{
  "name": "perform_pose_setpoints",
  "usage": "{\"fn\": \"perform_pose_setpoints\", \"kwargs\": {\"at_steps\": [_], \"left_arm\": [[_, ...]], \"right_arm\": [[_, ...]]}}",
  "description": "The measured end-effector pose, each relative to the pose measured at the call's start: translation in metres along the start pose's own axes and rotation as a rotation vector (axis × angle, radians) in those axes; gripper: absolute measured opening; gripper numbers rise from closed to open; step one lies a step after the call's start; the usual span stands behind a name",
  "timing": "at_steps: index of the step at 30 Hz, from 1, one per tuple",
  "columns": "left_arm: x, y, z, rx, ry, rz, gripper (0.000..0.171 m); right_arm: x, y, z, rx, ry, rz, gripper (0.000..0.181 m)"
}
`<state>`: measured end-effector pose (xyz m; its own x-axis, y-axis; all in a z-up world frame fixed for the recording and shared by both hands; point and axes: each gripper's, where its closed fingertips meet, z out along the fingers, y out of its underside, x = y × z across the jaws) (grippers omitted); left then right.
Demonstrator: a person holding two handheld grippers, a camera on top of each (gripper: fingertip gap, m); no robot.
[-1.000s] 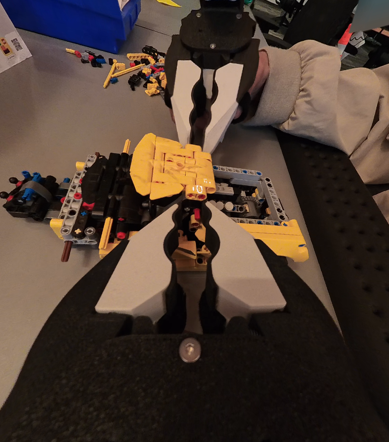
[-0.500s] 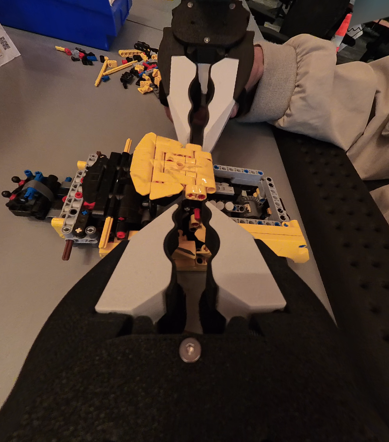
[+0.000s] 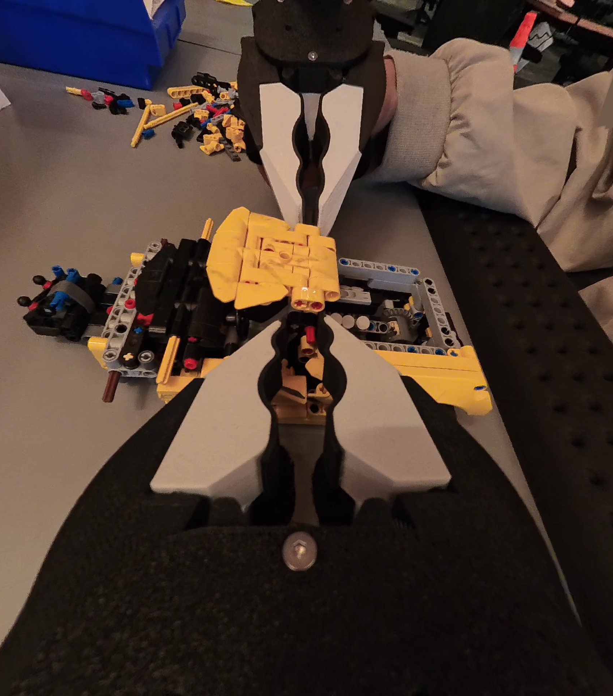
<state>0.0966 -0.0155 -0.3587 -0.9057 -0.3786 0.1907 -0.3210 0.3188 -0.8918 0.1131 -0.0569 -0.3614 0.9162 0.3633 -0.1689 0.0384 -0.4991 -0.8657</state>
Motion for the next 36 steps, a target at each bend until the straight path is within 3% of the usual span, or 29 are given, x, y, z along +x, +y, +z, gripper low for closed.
{"fn": "perform_pose_setpoints", "kwargs": {"at_steps": [6,7,8,9,11,14,18,20,22,24,26,29,31,33,36], "left_arm": [[0.001,0.002,-0.002,-0.010,0.001,0.001,0.014],[-0.001,0.004,-0.009,-0.011,-0.011,-0.007,0.014],[-0.009,0.006,-0.019,0.004,-0.049,-0.022,0.013],[-0.018,0.008,-0.026,0.014,-0.097,-0.039,0.013],[-0.024,0.007,-0.028,0.007,-0.112,-0.046,0.013],[-0.018,0.005,-0.020,-0.007,-0.078,-0.043,0.014],[-0.015,0.004,-0.016,0.015,-0.073,-0.061,0.014],[-0.015,0.003,-0.014,0.020,-0.079,-0.066,0.014],[-0.016,0.002,-0.014,0.022,-0.087,-0.064,0.014],[-0.016,0.001,-0.013,0.034,-0.082,-0.070,0.014],[-0.017,0.001,-0.013,0.041,-0.074,-0.082,0.014],[-0.017,0.001,-0.013,0.041,-0.064,-0.097,0.014],[-0.017,0.002,-0.013,0.041,-0.060,-0.105,0.014],[-0.017,0.002,-0.013,0.040,-0.067,-0.101,0.014],[-0.017,0.002,-0.013,0.039,-0.068,-0.100,0.014]], "right_arm": [[0.000,0.009,-0.009,-0.044,0.009,0.019,0.001],[0.016,0.024,-0.022,-0.110,0.096,0.060,0.002],[0.020,0.026,-0.034,-0.071,0.111,0.103,0.002],[0.011,0.010,-0.040,0.041,0.067,0.110,0.001],[0.011,0.008,-0.036,0.000,0.103,0.047,0.002],[0.023,0.013,-0.042,-0.034,0.143,0.093,0.002],[0.064,0.049,-0.083,-0.183,0.444,0.162,0.003],[0.085,0.069,-0.139,-0.300,0.724,0.197,0.003],[0.091,0.076,-0.198,-0.262,0.964,0.267,0.003],[0.088,0.088,-0.229,-0.195,1.043,0.411,0.003],[0.086,0.109,-0.239,-0.252,1.053,0.481,0.005],[0.086,0.121,-0.231,-0.289,1.021,0.510,0.012],[0.089,0.109,-0.220,-0.255,0.997,0.460,0.027],[0.086,0.071,-0.190,-0.161,0.891,0.308,0.032],[0.051,0.002,-0.096,0.018,0.515,0.036,0.029]]}}
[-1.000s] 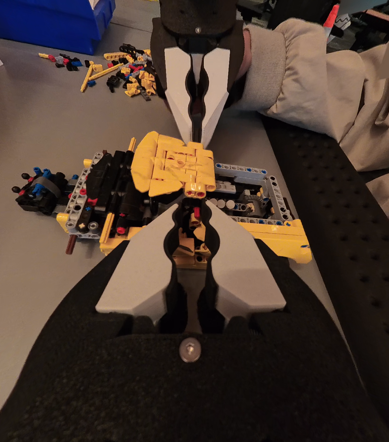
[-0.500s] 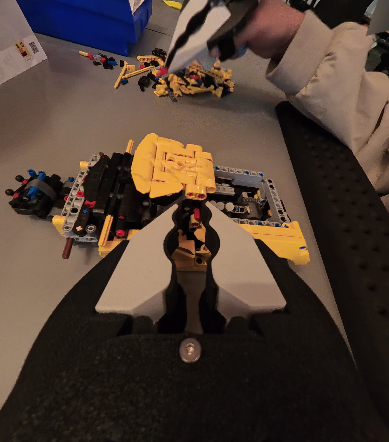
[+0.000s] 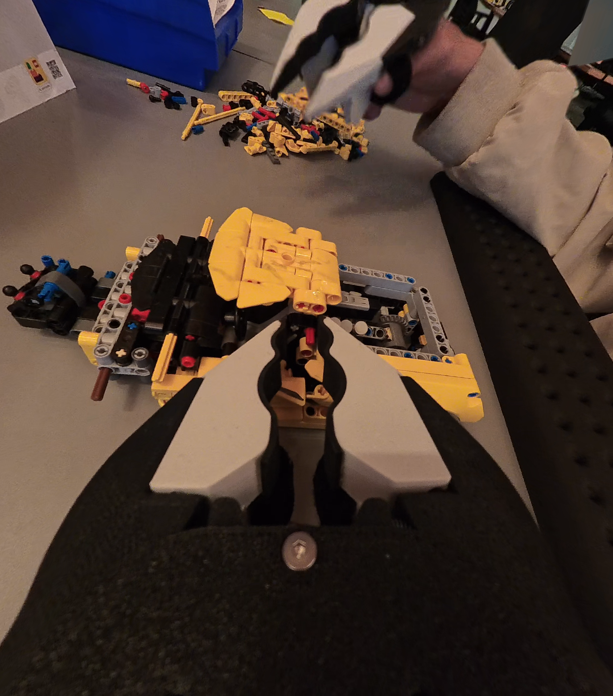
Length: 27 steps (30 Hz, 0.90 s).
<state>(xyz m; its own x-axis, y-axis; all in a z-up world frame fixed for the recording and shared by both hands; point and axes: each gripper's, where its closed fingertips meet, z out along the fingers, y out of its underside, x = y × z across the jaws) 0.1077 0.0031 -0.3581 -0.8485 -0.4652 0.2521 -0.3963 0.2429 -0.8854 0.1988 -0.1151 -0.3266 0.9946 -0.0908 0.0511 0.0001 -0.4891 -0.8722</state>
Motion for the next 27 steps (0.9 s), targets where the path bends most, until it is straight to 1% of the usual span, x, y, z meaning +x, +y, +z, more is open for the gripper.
{"fn": "perform_pose_setpoints", "kwargs": {"at_steps": [1,2,3,4,6,8,12,15,17,19,23,27], "left_arm": [[0.000,0.000,0.000,-0.001,0.005,-0.005,0.014],[0.000,0.000,0.000,-0.001,0.009,-0.010,0.014],[0.000,0.000,0.000,-0.001,0.012,-0.013,0.014],[0.000,0.000,0.000,-0.001,0.013,-0.015,0.014],[0.000,0.000,0.000,-0.002,0.012,-0.013,0.014],[0.000,0.000,0.000,-0.002,0.009,-0.012,0.014],[0.001,0.001,0.000,-0.003,0.013,-0.011,0.014],[0.002,0.001,0.000,-0.003,0.018,-0.015,0.014],[0.002,0.001,0.001,-0.003,0.017,-0.013,0.014],[0.002,0.001,0.001,-0.005,0.019,-0.014,0.014],[0.003,0.001,0.001,-0.006,0.018,0.001,0.014],[0.007,0.003,-0.001,-0.015,0.047,0.024,0.014]], "right_arm": [[-0.030,-0.014,0.019,0.067,-0.138,-0.026,0.034],[-0.056,-0.022,0.035,0.087,-0.259,-0.015,0.031],[-0.074,-0.023,0.049,0.070,-0.337,-0.007,0.029],[-0.082,-0.019,0.061,0.038,-0.376,-0.002,0.028],[-0.088,-0.011,0.076,-0.002,-0.416,0.019,0.025],[-0.083,-0.005,0.078,-0.009,-0.412,0.031,0.028],[-0.077,-0.008,0.076,0.025,-0.397,0.004,0.015],[-0.078,-0.002,0.080,-0.009,-0.423,0.016,0.016],[-0.088,-0.002,0.082,-0.017,-0.482,0.024,0.015],[-0.089,0.002,0.087,-0.053,-0.487,0.022,0.014],[-0.089,0.003,0.086,-0.056,-0.486,-0.014,0.014],[-0.093,0.002,0.081,-0.035,-0.525,-0.013,0.014]]}}
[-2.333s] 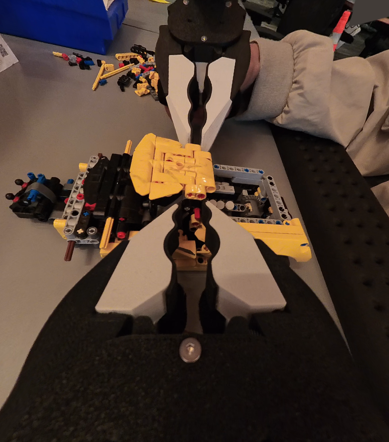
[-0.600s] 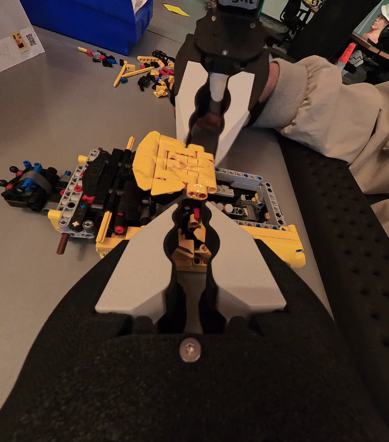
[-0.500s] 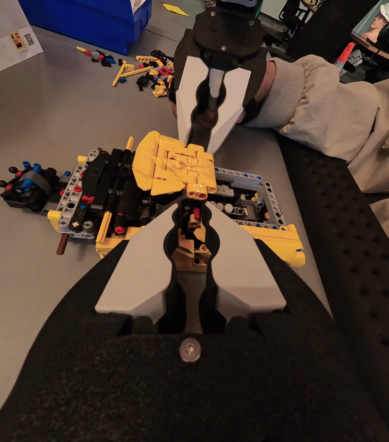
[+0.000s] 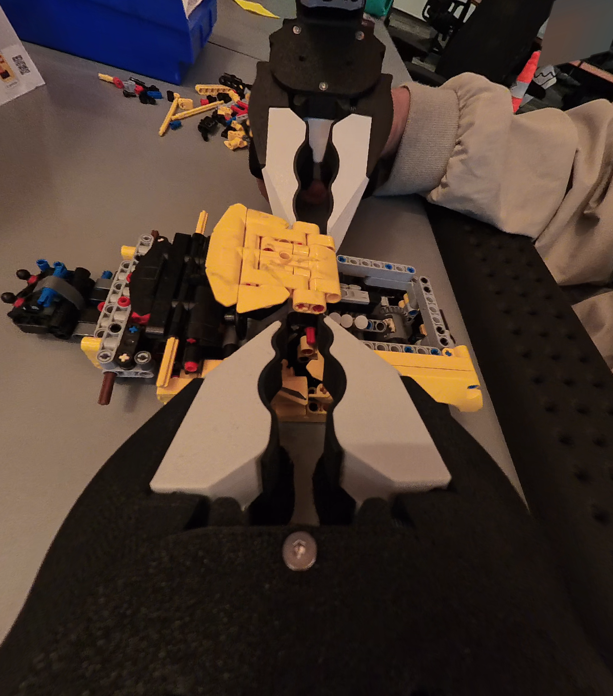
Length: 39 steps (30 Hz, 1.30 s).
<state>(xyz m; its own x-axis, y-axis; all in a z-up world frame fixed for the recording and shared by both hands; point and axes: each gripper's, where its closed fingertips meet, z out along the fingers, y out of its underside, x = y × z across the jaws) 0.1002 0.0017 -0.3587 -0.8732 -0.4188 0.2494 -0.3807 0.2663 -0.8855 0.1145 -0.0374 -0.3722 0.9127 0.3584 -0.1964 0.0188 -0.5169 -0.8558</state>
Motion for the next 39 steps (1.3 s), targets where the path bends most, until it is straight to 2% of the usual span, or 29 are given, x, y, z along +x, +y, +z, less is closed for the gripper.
{"fn": "perform_pose_setpoints", "kwargs": {"at_steps": [7,8,9,11,12,15,17,19,21,25,29,39], "left_arm": [[0.004,0.000,0.001,-0.036,-0.004,0.046,0.014],[0.005,0.001,0.000,-0.037,0.004,0.040,0.014],[0.005,0.003,-0.003,-0.040,0.009,0.027,0.014],[-0.005,0.003,-0.010,-0.014,-0.048,0.005,0.013],[-0.008,0.002,-0.011,-0.013,-0.059,-0.006,0.013],[-0.005,0.001,-0.007,-0.035,-0.048,0.015,0.014],[-0.002,0.001,-0.003,-0.027,-0.032,0.013,0.014],[-0.002,0.000,-0.001,-0.024,-0.033,0.013,0.014],[-0.001,-0.001,0.001,-0.031,-0.040,0.022,0.014],[-0.001,-0.001,0.002,-0.028,-0.047,0.027,0.014],[-0.001,0.000,0.000,-0.034,-0.060,0.069,0.014],[0.007,0.001,0.003,-0.049,-0.024,0.087,0.014]], "right_arm": [[-0.005,0.002,-0.007,-0.011,-0.027,0.005,0.012],[0.005,0.007,-0.012,-0.044,0.048,0.007,0.000],[0.010,0.014,-0.021,-0.065,0.069,0.003,0.000],[0.004,0.000,-0.037,0.092,0.010,0.070,0.000],[0.005,-0.003,-0.038,0.111,0.033,0.062,0.000],[0.015,-0.012,-0.032,0.120,0.096,0.027,0.005],[0.016,-0.014,-0.020,0.111,0.057,0.090,0.027],[0.013,-0.006,-0.005,0.053,0.016,0.145,0.030],[0.004,-0.006,0.002,0.035,-0.040,0.154,0.020],[0.005,-0.006,0.004,0.021,-0.014,0.099,0.007],[0.004,-0.006,0.006,0.009,0.027,0.027,0.006],[-0.008,0.000,0.001,-0.038,-0.032,0.059,0.006]]}}
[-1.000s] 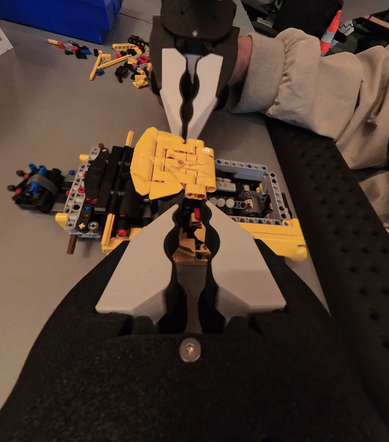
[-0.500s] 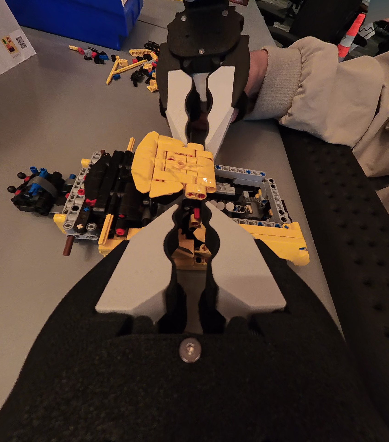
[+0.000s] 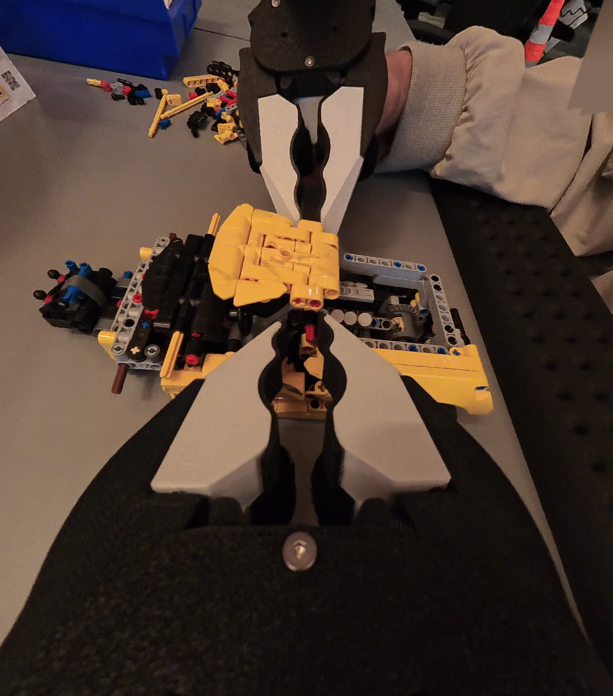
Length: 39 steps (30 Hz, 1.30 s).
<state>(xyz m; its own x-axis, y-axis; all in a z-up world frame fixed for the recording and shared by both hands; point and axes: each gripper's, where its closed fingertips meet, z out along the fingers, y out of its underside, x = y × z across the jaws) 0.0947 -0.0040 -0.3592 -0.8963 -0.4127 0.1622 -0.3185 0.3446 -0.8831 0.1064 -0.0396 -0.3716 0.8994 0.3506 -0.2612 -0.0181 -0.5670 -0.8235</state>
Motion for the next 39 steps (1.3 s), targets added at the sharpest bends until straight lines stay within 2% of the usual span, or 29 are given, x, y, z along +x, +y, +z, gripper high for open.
{"fn": "perform_pose_setpoints", "kwargs": {"at_steps": [5,10,16,17,18,19,20,21,23,25,27,29,32,34,35,36,38,39], "left_arm": [[0.000,-0.001,0.002,0.022,0.010,-0.041,0.013],[0.000,-0.002,0.002,-0.003,-0.009,-0.025,0.013],[0.008,-0.001,0.002,0.013,0.029,-0.010,0.014],[0.007,0.000,0.000,0.008,0.029,-0.008,0.014],[0.002,0.002,-0.009,0.011,0.010,-0.020,0.013],[-0.010,0.006,-0.021,0.022,-0.040,-0.043,0.013],[-0.021,0.010,-0.031,0.032,-0.096,-0.053,0.013],[-0.025,0.011,-0.036,0.034,-0.110,-0.053,0.013],[-0.022,0.010,-0.032,0.017,-0.082,-0.049,0.013],[-0.014,0.007,-0.022,0.031,-0.032,-0.063,0.013],[-0.008,0.005,-0.016,0.025,-0.016,-0.056,0.014],[-0.009,0.003,-0.013,0.021,-0.033,-0.050,0.014],[-0.007,0.002,-0.010,0.033,-0.025,-0.069,0.014],[-0.006,0.001,-0.009,0.041,-0.020,-0.070,0.014],[-0.006,0.001,-0.009,0.042,-0.020,-0.066,0.014],[-0.006,0.002,-0.009,0.044,-0.021,-0.063,0.014],[-0.006,0.002,-0.009,0.053,-0.020,-0.060,0.014],[-0.007,0.002,-0.010,0.053,-0.023,-0.055,0.014]], "right_arm": [[0.000,-0.001,0.001,-0.028,0.038,0.029,0.006],[0.001,-0.001,0.001,-0.219,0.138,0.007,0.007],[-0.009,0.006,-0.003,-0.229,0.041,0.035,0.006],[-0.006,0.017,-0.010,-0.300,0.061,0.043,0.004],[0.006,0.049,-0.024,-0.441,0.125,0.052,0.010],[0.005,0.046,-0.035,-0.321,0.096,0.159,0.005],[-0.002,0.033,-0.045,-0.203,0.064,0.175,0.005],[-0.003,0.003,-0.057,-0.049,0.107,0.112,0.005],[0.008,-0.012,-0.066,0.005,0.196,0.026,0.005],[0.006,-0.008,-0.063,0.028,0.087,0.131,0.005],[0.006,-0.011,-0.068,0.086,0.066,0.146,0.005],[-0.005,-0.022,-0.073,0.179,-0.043,0.179,0.005],[-0.034,-0.052,-0.097,0.390,-0.317,0.220,0.005],[-0.038,-0.059,-0.106,0.453,-0.356,0.191,0.005],[-0.031,-0.057,-0.106,0.442,-0.306,0.198,0.005],[-0.016,-0.049,-0.106,0.401,-0.195,0.210,0.005],[0.030,-0.017,-0.119,0.245,0.163,0.227,0.006],[0.059,0.003,-0.142,0.181,0.409,0.246,0.006]]}}
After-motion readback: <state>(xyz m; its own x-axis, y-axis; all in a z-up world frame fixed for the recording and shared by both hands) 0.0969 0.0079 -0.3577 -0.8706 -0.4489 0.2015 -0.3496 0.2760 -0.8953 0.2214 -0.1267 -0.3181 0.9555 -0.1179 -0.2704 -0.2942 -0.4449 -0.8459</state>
